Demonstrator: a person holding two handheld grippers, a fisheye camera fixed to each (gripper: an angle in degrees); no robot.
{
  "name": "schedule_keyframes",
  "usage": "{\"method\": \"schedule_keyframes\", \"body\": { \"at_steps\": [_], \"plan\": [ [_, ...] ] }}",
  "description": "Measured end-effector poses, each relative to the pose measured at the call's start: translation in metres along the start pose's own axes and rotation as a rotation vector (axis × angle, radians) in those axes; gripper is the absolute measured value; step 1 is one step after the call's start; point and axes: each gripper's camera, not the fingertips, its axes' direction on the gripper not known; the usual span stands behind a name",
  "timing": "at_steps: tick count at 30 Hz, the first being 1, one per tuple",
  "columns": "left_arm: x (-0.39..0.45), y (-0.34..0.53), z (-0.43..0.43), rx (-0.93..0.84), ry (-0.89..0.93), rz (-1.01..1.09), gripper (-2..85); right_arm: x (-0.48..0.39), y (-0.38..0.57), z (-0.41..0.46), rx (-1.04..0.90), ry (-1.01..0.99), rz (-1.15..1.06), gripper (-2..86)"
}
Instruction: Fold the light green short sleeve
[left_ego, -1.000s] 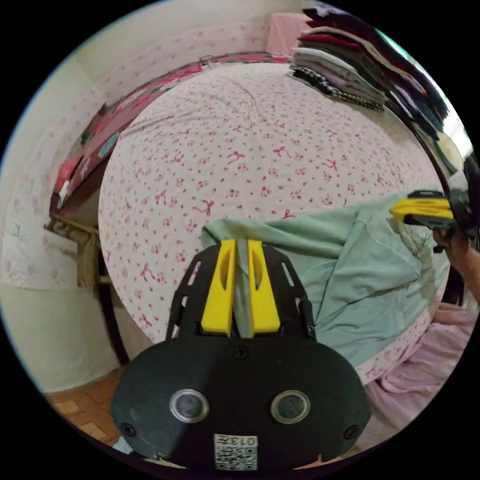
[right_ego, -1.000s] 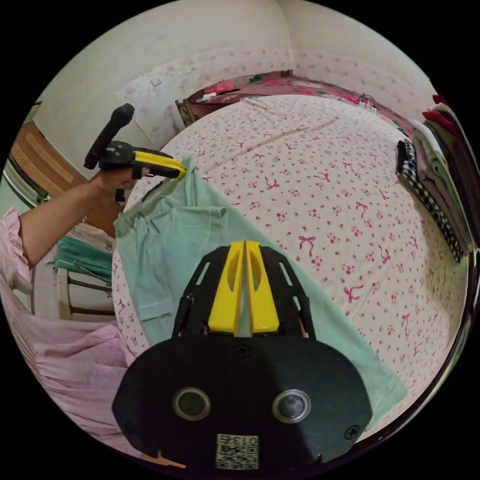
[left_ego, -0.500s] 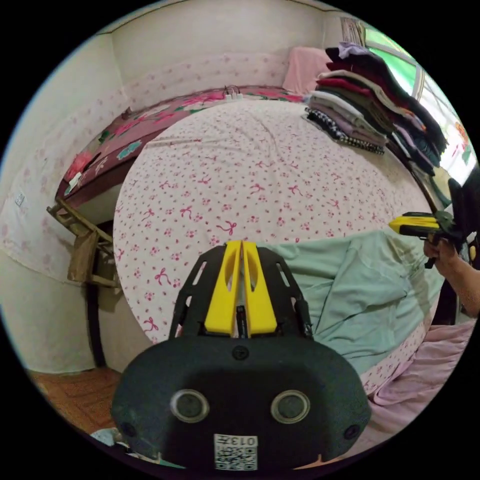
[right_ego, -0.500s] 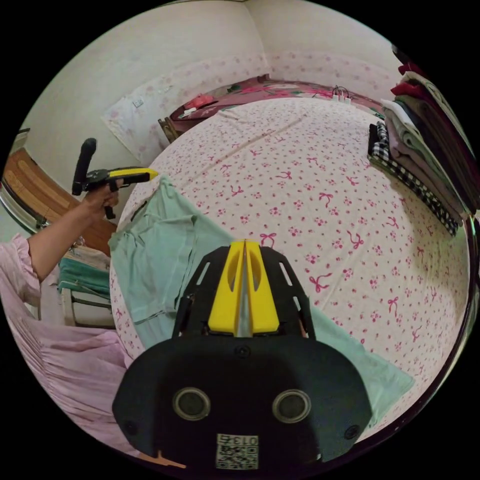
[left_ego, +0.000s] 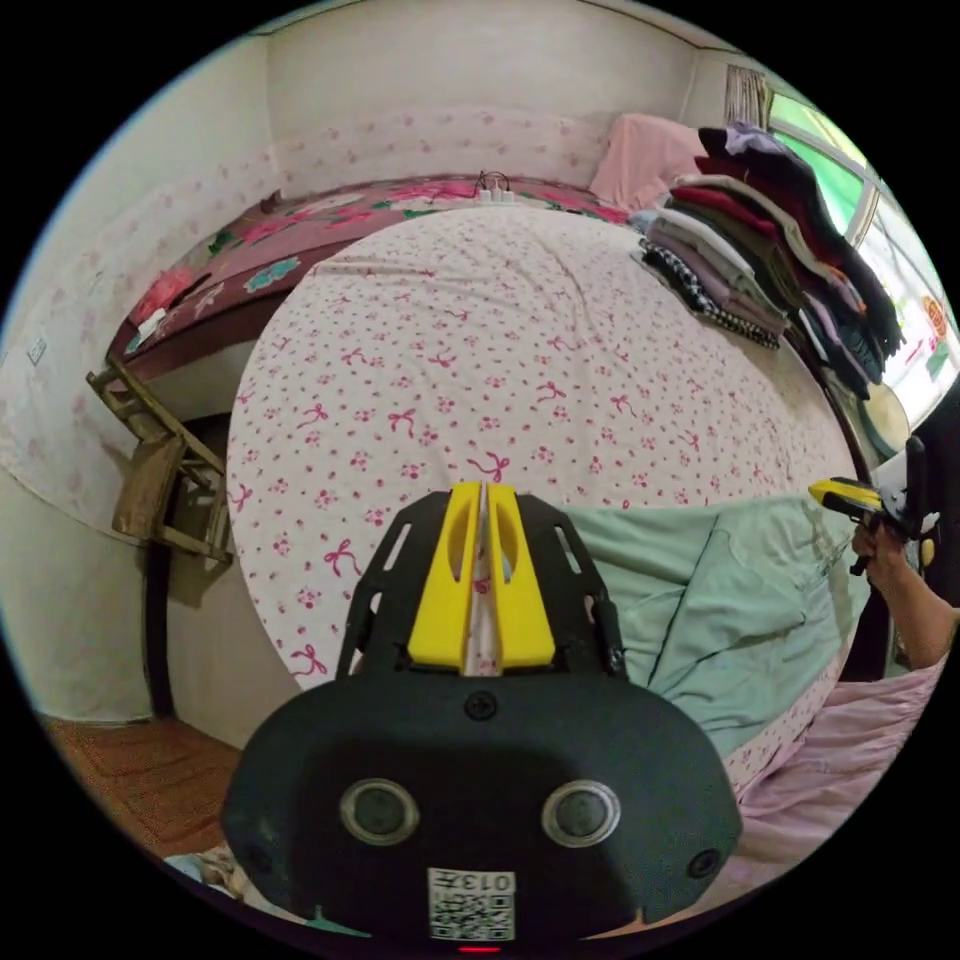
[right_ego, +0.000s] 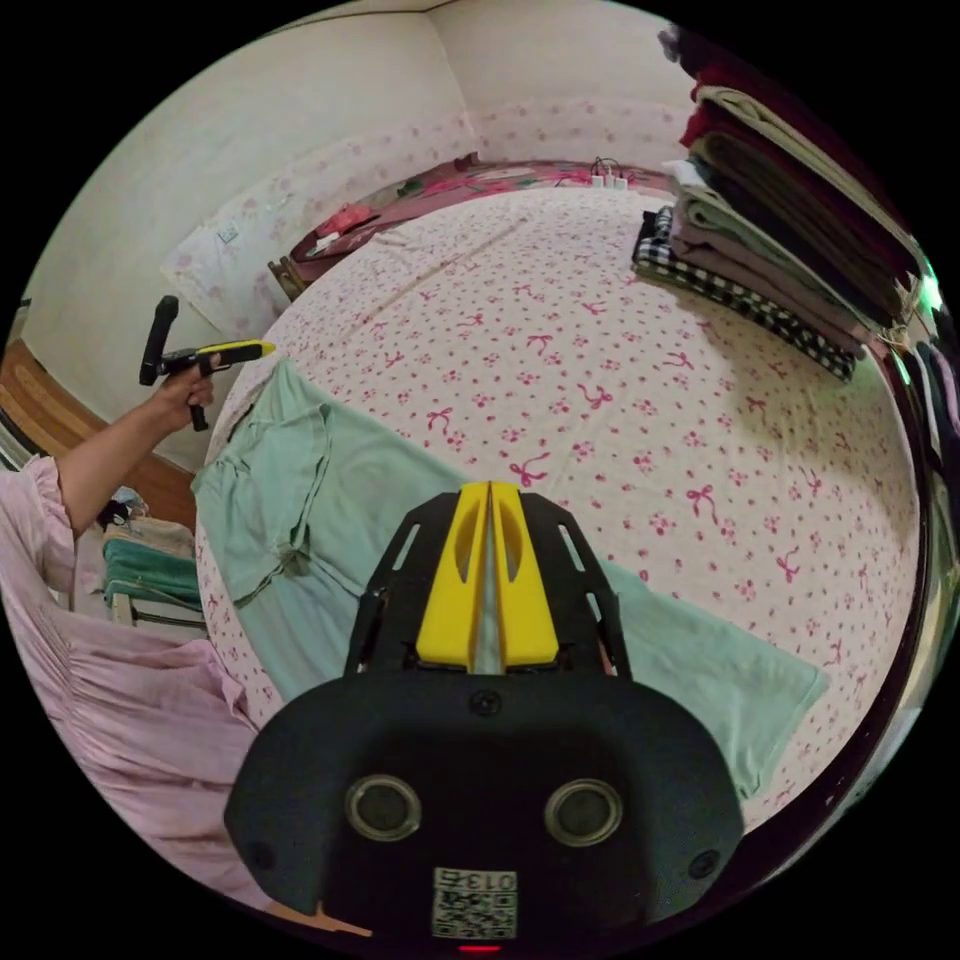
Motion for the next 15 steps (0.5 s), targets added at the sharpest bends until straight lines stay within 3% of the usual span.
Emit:
{"method": "schedule_keyframes", "body": {
  "at_steps": [7,9,15],
  "plan": [
    [-0.021,-0.010,0.016,-0.119,0.195,0.006,7.7,0.062,0.040,-0.044,-0.028,0.133,0.124,0.2],
    [-0.013,-0.013,0.026,-0.192,0.166,0.032,4.2,0.073,0.048,-0.055,-0.026,0.149,0.162,0.2],
    [-0.012,-0.008,0.020,-0.160,0.072,0.018,1.0,0.111,0.079,-0.097,-0.032,0.323,0.297,0.3]
  ]
}}
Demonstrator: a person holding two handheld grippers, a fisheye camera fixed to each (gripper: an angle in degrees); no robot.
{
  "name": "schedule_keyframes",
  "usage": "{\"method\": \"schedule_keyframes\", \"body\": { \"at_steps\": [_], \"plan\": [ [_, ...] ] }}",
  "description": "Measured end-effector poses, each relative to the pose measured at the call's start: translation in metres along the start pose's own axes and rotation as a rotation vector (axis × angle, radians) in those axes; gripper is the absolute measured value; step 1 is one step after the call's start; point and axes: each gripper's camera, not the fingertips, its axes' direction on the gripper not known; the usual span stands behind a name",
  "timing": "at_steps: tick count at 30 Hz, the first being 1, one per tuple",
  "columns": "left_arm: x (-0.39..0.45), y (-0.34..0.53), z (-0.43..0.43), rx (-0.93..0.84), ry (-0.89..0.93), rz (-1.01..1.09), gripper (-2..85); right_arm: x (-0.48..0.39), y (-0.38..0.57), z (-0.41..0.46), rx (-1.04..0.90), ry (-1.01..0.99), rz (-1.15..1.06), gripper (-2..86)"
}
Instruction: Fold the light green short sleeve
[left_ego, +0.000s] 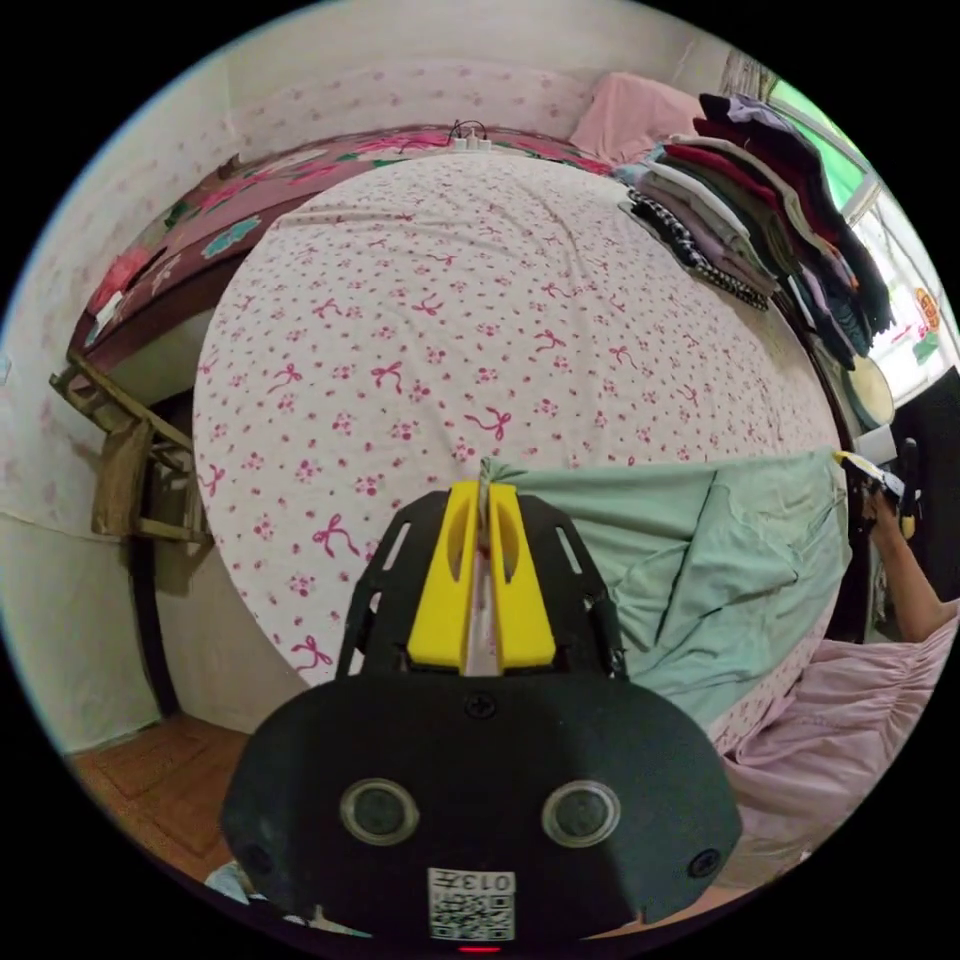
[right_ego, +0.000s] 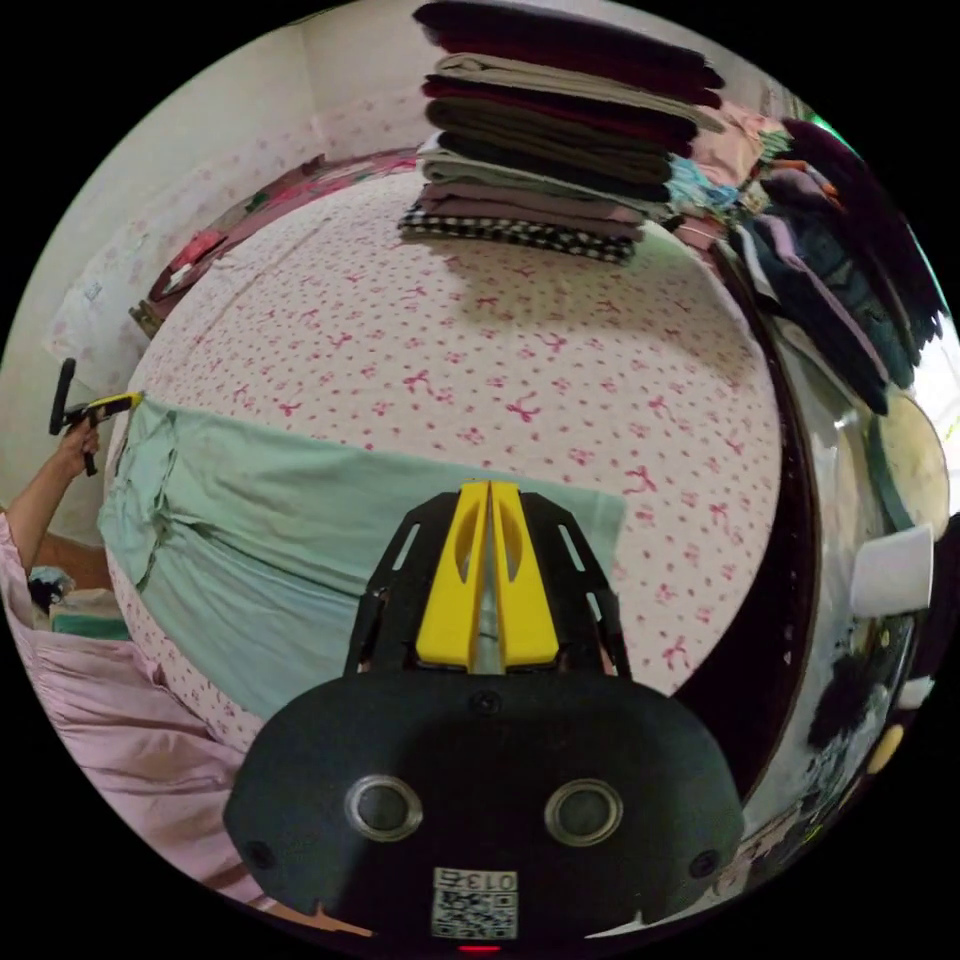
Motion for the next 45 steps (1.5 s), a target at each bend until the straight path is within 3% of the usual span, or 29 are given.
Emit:
{"method": "schedule_keyframes", "body": {
  "at_steps": [4,7,9,12,17,24,31,41,45],
  "plan": [
    [-0.005,0.004,0.000,0.035,0.047,-0.090,1.0,0.057,0.021,-0.023,0.039,0.028,0.183,0.8],
    [0.001,0.014,-0.023,0.165,-0.049,-0.186,0.8,0.075,0.028,-0.032,0.044,0.020,0.232,1.3],
    [0.029,0.018,-0.035,0.214,-0.097,-0.133,0.6,0.074,0.028,-0.030,0.031,-0.006,0.219,1.3],
    [0.092,0.014,-0.021,0.126,-0.110,0.077,0.1,0.055,0.020,-0.023,0.009,0.020,0.118,1.0],
    [0.148,0.016,0.023,0.016,-0.075,0.135,-0.2,0.035,0.012,-0.010,-0.032,0.078,-0.018,0.5],
    [0.194,0.029,0.030,-0.001,-0.092,0.190,-0.3,0.080,0.046,-0.062,0.045,0.044,0.112,0.9],
    [0.237,0.044,0.044,-0.039,-0.128,0.209,-0.3,0.063,0.093,-0.049,-0.044,-0.069,0.062,3.0],
    [0.272,0.046,0.074,-0.124,-0.215,0.255,-0.3,0.064,0.105,-0.042,-0.018,-0.027,0.091,0.9],
    [0.279,0.043,0.078,-0.137,-0.222,0.239,-0.3,0.075,0.116,-0.036,0.024,-0.104,0.150,1.1]
  ]
}}
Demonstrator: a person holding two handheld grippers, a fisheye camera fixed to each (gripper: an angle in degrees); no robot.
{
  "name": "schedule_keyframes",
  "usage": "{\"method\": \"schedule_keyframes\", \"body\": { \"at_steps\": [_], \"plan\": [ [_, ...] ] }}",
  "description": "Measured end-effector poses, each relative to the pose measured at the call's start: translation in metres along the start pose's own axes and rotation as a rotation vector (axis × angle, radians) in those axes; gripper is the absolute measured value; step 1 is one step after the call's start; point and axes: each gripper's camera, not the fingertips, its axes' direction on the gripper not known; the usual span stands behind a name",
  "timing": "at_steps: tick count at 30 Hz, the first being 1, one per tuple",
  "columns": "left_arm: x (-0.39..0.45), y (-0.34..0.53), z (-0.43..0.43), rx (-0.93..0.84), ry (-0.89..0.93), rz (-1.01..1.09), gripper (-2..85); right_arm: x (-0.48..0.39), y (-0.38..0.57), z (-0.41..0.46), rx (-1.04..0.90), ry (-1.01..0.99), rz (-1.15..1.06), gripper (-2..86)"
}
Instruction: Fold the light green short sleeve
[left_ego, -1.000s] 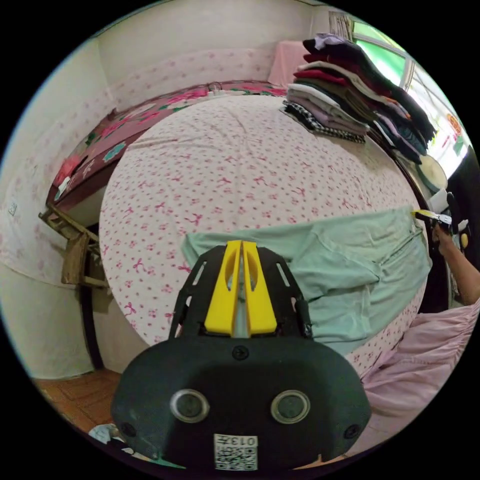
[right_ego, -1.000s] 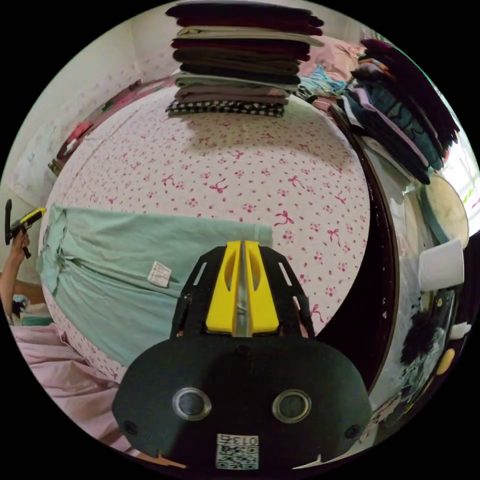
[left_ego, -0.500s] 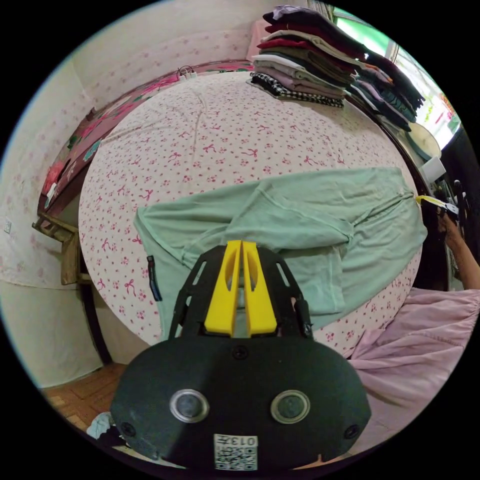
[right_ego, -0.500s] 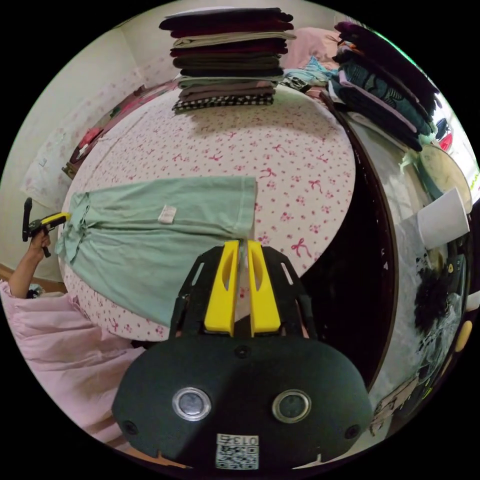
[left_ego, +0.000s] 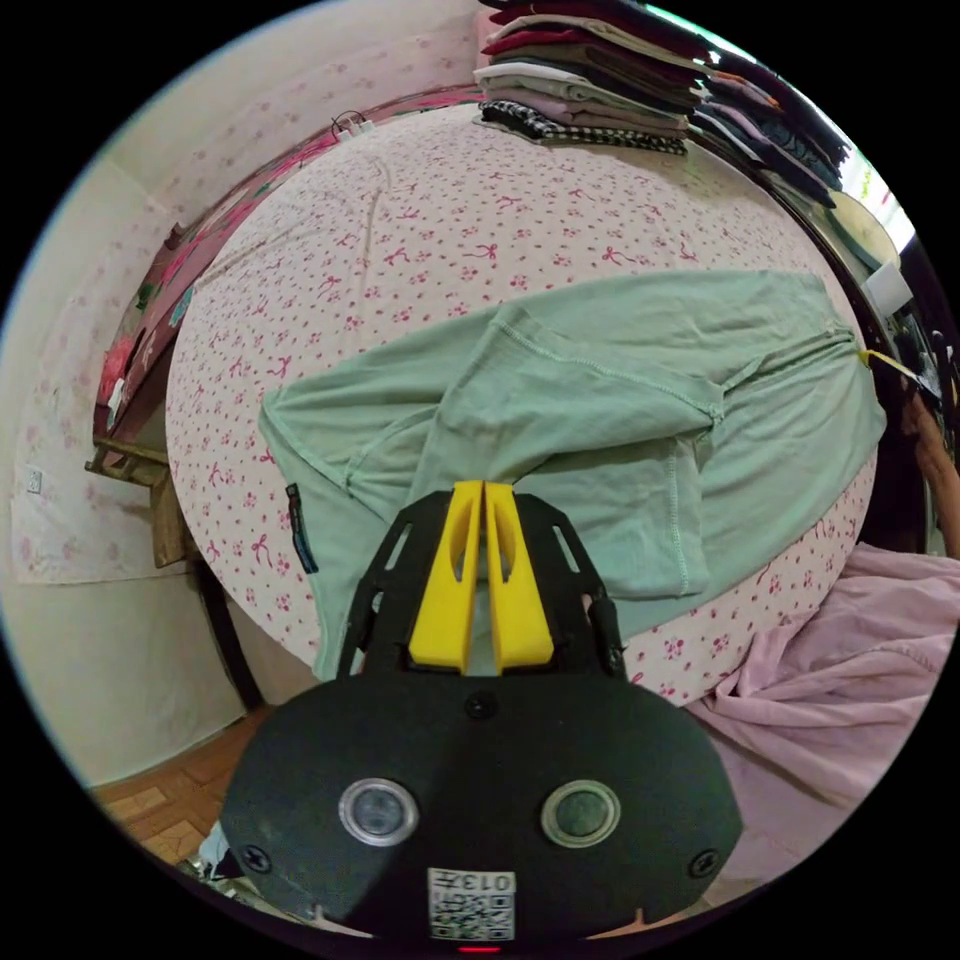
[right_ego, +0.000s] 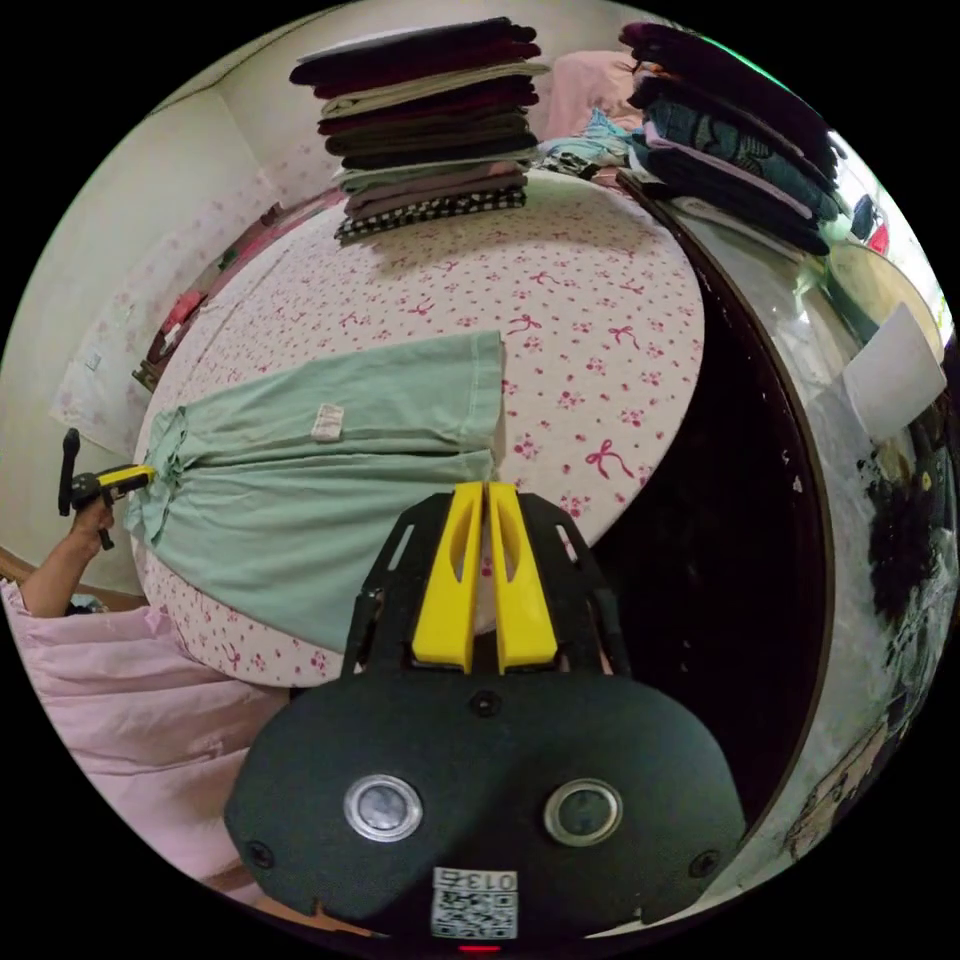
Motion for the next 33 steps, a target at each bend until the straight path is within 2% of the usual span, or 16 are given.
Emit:
{"method": "schedule_keyframes", "body": {
  "at_steps": [5,10,14,17,20,26,29,33],
  "plan": [
    [0.008,0.005,-0.022,0.074,-0.019,-0.064,-0.3,0.003,0.012,-0.021,0.080,-0.014,0.033,1.7],
    [0.045,0.011,-0.024,0.072,-0.048,-0.002,-0.3,-0.035,0.031,-0.019,0.069,-0.113,-0.148,0.9],
    [0.062,0.011,0.000,-0.031,-0.064,0.019,-0.3,-0.052,0.049,0.011,-0.025,-0.062,-0.205,0.5],
    [0.058,0.018,0.003,-0.040,-0.077,0.003,-0.3,-0.053,0.054,0.015,-0.024,-0.016,-0.208,0.4],
    [0.043,0.031,-0.007,0.032,-0.062,-0.041,-0.3,-0.066,0.050,0.002,0.065,0.014,-0.241,0.3],
    [0.010,0.033,-0.003,0.097,-0.095,-0.086,-0.3,-0.169,0.008,0.019,0.080,-0.199,-0.491,0.3],
    [-0.007,0.028,0.002,0.123,-0.057,-0.081,-0.3,-0.280,-0.012,0.045,0.035,-0.359,-0.728,0.3],
    [-0.022,0.024,0.021,0.087,-0.069,-0.009,-0.2,-0.383,-0.017,0.071,0.039,-0.321,-0.947,0.3]
  ]
}}
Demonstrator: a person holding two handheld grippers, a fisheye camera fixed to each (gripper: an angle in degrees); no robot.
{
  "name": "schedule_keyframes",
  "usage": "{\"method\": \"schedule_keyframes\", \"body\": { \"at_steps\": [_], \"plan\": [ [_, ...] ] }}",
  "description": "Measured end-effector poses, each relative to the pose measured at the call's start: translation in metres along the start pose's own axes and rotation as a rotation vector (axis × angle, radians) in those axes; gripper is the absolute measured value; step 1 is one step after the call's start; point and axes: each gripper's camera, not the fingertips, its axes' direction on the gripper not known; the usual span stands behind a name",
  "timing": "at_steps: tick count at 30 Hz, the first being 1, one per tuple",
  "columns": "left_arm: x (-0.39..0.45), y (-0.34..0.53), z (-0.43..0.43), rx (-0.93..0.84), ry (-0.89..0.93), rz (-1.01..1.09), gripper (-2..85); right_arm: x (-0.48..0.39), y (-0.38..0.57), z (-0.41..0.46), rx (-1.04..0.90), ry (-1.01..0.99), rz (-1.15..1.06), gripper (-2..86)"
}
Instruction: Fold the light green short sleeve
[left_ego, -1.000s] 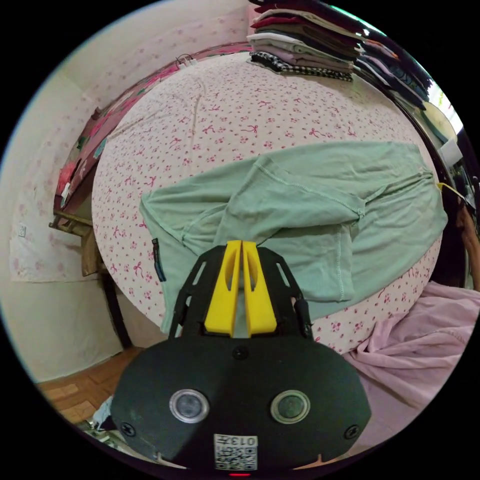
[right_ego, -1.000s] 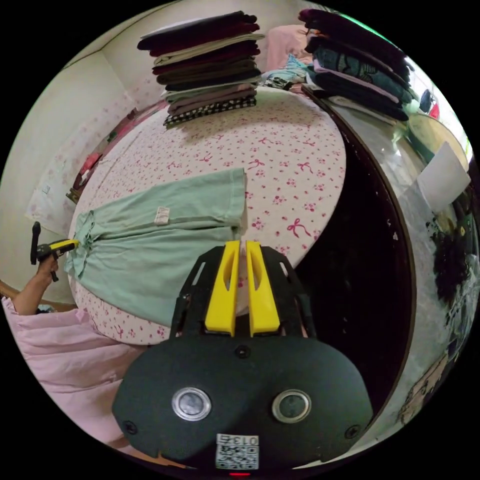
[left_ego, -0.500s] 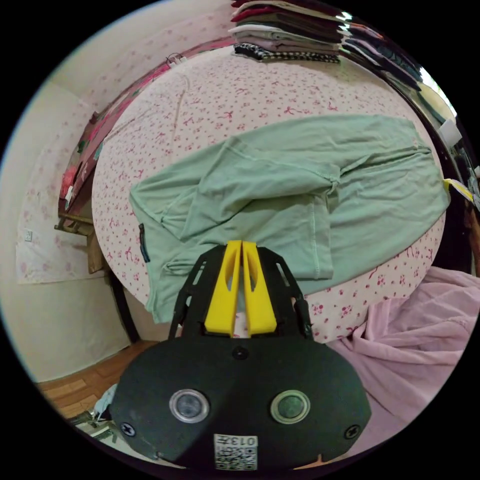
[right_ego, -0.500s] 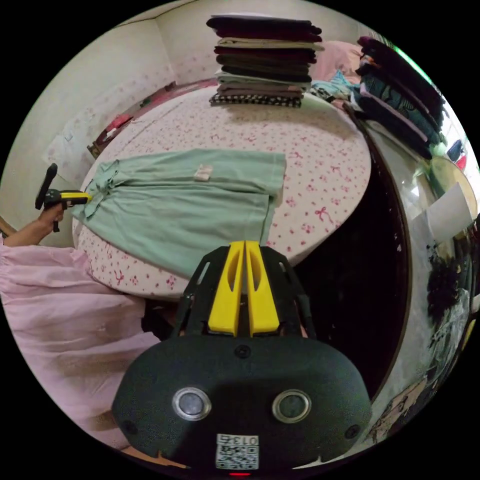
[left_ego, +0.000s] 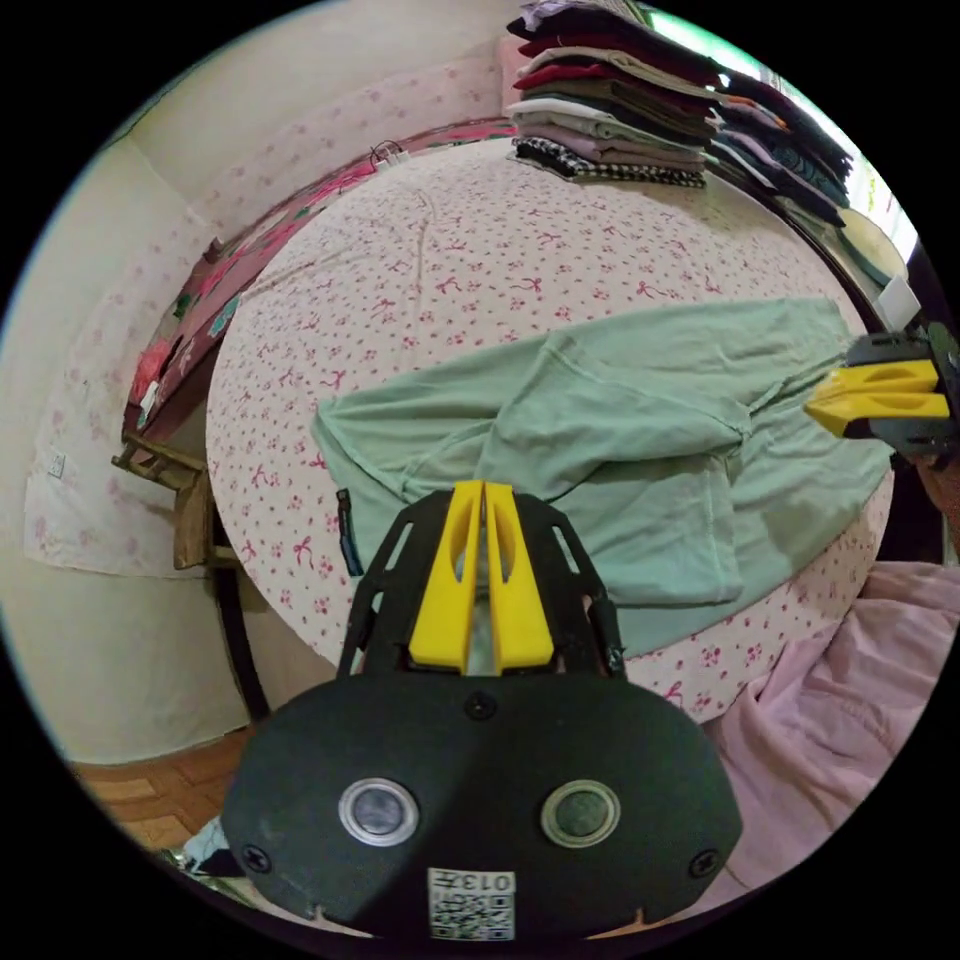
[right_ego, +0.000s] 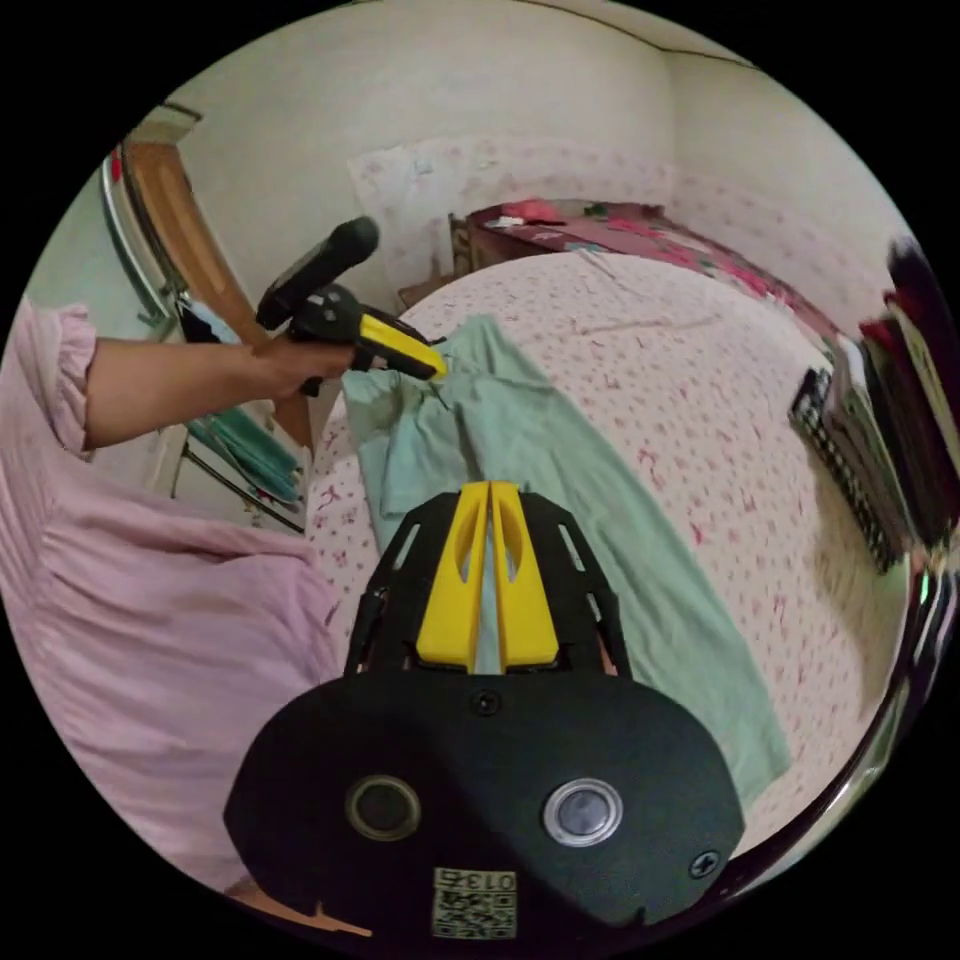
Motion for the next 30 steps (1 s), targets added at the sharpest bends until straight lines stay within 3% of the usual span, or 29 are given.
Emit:
{"method": "schedule_keyframes", "body": {
  "at_steps": [7,10,13,18,30],
  "plan": [
    [-0.037,0.024,0.015,0.058,0.112,-0.029,-0.1,0.000,-0.035,0.097,-0.222,-0.011,-0.038,0.3],
    [-0.062,0.040,0.010,0.073,0.136,-0.114,0.3,0.013,-0.038,0.091,-0.204,-0.049,-0.008,0.5],
    [-0.098,0.084,-0.009,0.168,0.155,-0.276,1.7,0.024,-0.060,0.072,-0.039,-0.035,-0.015,0.9],
    [-0.155,0.173,0.000,0.143,0.283,-0.546,8.4,0.045,-0.139,0.105,-0.040,-0.140,-0.066,3.2],
    [-0.195,0.194,0.031,0.082,0.327,-0.589,6.9,0.040,-0.278,0.238,-0.253,-0.142,-0.166,8.5]
  ]
}}
